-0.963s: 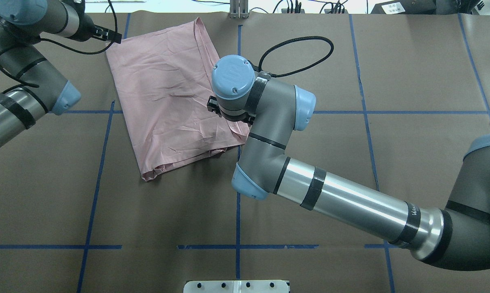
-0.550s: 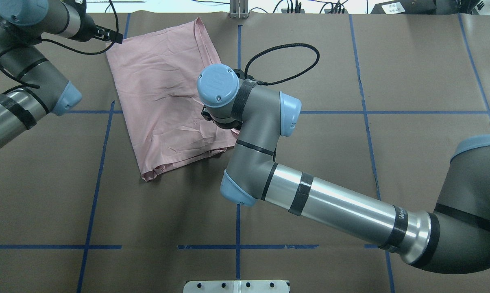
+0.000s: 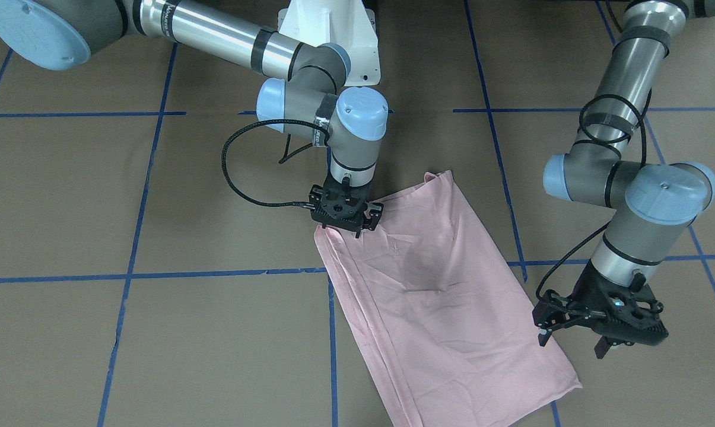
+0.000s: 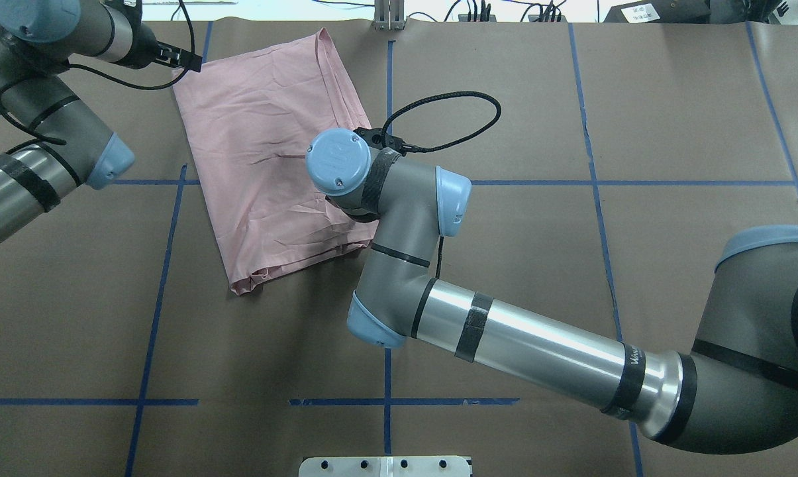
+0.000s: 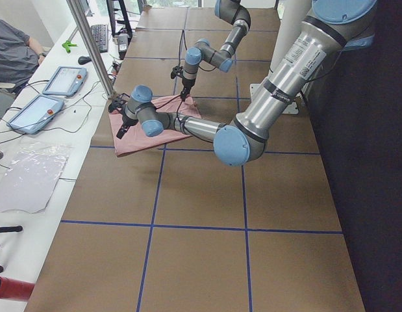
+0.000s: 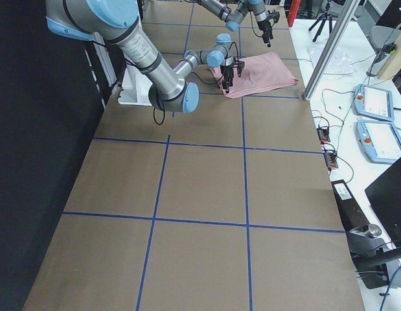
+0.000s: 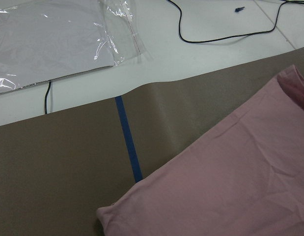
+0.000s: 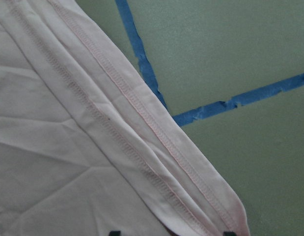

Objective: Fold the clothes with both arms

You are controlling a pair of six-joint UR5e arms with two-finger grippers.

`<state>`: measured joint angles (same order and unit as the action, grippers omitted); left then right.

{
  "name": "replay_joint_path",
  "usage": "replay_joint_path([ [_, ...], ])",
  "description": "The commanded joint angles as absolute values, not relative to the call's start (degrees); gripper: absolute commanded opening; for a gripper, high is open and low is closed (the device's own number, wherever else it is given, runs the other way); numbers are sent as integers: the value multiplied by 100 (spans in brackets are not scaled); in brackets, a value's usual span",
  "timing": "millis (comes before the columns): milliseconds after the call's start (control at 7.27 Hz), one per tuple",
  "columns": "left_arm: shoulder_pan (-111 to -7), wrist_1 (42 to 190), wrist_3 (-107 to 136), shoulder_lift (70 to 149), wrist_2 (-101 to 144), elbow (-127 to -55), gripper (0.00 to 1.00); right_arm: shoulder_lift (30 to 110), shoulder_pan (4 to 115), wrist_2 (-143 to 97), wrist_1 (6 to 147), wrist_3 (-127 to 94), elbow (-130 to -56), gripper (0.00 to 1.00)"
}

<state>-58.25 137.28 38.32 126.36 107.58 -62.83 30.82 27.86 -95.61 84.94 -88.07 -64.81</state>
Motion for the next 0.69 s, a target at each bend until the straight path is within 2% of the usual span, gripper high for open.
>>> replay_joint_path([
  [0, -5818, 13729, 3832, 12612, 10758, -6284, 100, 3067, 2742, -9388, 8334, -8920, -6434, 66],
  [550, -5818, 13729, 3832, 12612, 10758, -6284, 100, 3138, 2716, -9360, 8007, -8947, -6425, 66],
])
